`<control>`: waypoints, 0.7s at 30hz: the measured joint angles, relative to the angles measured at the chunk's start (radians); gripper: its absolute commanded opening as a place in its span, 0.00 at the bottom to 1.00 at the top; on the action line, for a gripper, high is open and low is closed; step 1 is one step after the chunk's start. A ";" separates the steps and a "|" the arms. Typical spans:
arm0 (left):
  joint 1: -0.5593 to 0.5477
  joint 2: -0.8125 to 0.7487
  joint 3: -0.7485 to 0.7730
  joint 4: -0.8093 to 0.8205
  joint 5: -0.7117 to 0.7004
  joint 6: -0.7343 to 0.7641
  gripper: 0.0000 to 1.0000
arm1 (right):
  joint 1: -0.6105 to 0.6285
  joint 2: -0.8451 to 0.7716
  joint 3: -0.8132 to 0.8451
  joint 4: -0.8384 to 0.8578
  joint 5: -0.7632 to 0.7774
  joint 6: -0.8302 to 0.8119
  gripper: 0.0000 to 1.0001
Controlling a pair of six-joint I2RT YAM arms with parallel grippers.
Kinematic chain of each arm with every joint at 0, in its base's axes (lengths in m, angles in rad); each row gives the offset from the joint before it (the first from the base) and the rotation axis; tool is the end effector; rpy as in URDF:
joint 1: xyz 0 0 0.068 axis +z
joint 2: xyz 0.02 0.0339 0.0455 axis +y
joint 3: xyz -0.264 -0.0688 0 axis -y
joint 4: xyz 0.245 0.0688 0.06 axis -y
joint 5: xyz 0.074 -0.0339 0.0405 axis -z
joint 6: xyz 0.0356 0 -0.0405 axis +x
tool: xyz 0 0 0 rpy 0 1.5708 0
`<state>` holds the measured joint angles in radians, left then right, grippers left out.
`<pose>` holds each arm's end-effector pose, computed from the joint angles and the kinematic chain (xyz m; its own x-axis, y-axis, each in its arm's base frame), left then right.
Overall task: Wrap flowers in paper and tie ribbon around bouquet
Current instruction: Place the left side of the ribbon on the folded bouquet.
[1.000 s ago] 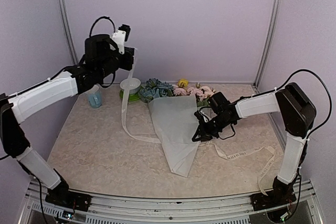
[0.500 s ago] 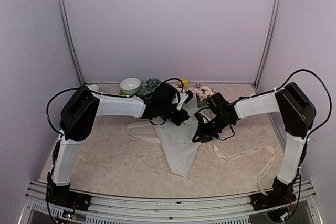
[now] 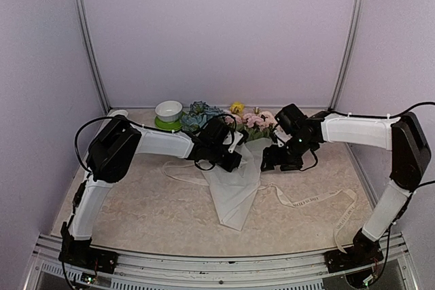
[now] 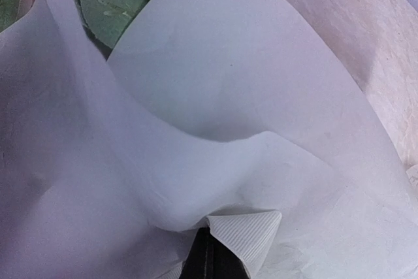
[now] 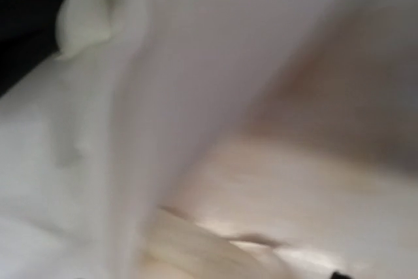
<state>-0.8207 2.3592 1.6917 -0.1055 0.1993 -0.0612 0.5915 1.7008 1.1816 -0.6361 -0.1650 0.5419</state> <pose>0.3457 -0.3814 0.1190 -0.5249 0.4754 -0.7060 0.7831 0.5947 -0.1818 0.2796 0.1949 0.2060 -0.9627 -0.0338 -0.2683 -0.1267 0.9330 0.3369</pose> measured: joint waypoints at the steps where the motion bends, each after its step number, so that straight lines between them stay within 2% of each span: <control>1: 0.000 0.000 0.000 0.000 0.000 0.000 0.00 | -0.004 -0.032 0.002 -0.028 0.061 0.009 0.90; 5: 0.000 0.000 -0.002 0.003 0.001 0.000 0.00 | -0.095 -0.134 -0.036 -0.086 0.188 0.082 0.85; 9: 0.000 0.000 -0.015 0.023 0.003 0.001 0.00 | -0.314 -0.215 -0.165 -0.120 0.268 0.194 0.80; 13: 0.000 0.000 -0.021 0.034 0.003 0.002 0.00 | -0.467 -0.269 -0.281 -0.189 0.340 0.313 0.79; 17: -0.001 -0.001 -0.026 0.043 0.003 0.008 0.00 | -0.541 -0.344 -0.363 -0.190 0.332 0.383 0.74; 21: -0.001 -0.002 -0.029 0.046 0.003 0.016 0.00 | -0.596 -0.311 -0.383 -0.151 0.293 0.394 0.63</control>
<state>-0.8215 2.3573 1.6630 -0.0597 0.2024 -0.0456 -0.0044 1.3895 0.7990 -0.7876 0.1276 0.9363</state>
